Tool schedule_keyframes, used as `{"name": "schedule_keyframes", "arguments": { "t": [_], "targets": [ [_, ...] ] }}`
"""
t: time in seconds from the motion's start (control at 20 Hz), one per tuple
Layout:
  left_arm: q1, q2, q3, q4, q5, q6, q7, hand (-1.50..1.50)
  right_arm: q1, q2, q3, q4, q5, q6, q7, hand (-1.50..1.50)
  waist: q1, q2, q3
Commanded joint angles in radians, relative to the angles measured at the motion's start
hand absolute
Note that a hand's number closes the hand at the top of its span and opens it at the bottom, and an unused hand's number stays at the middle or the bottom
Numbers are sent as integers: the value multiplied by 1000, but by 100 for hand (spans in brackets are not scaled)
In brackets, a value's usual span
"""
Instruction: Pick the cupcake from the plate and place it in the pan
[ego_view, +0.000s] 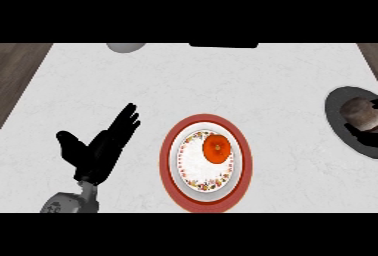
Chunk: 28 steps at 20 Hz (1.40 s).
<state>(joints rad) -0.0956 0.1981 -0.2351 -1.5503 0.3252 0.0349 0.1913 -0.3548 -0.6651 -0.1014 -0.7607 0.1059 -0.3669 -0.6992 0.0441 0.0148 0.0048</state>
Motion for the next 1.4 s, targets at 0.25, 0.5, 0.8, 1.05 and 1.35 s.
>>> {"name": "schedule_keyframes", "arguments": {
  "t": [0.25, 0.5, 0.8, 1.05, 1.35],
  "targets": [
    [-48, -37, -24, 15, -37, 22, 19, 0, -272, -16, -81, 419, 22, 13, -164, 150, 22, 11, 2],
    [-65, -27, -10, 36, -15, -27, -13, 0, -283, -66, 35, 547, 166, -5, -12, -150, 52, 26, 1],
    [-71, -36, -3, 24, -3, -11, 29, 0, -311, -2, 18, 608, 151, 66, -68, -150, 47, 27, 7],
    [-32, -11, 8, 12, -4, -26, 14, 0, -356, -11, -113, 597, 9, 273, -156, -150, 25, 14, 6],
    [-40, -27, 0, 10, -18, -8, 17, 0, -358, -103, -197, 660, -77, 527, -119, -150, 23, 19, 7]
  ]
}}
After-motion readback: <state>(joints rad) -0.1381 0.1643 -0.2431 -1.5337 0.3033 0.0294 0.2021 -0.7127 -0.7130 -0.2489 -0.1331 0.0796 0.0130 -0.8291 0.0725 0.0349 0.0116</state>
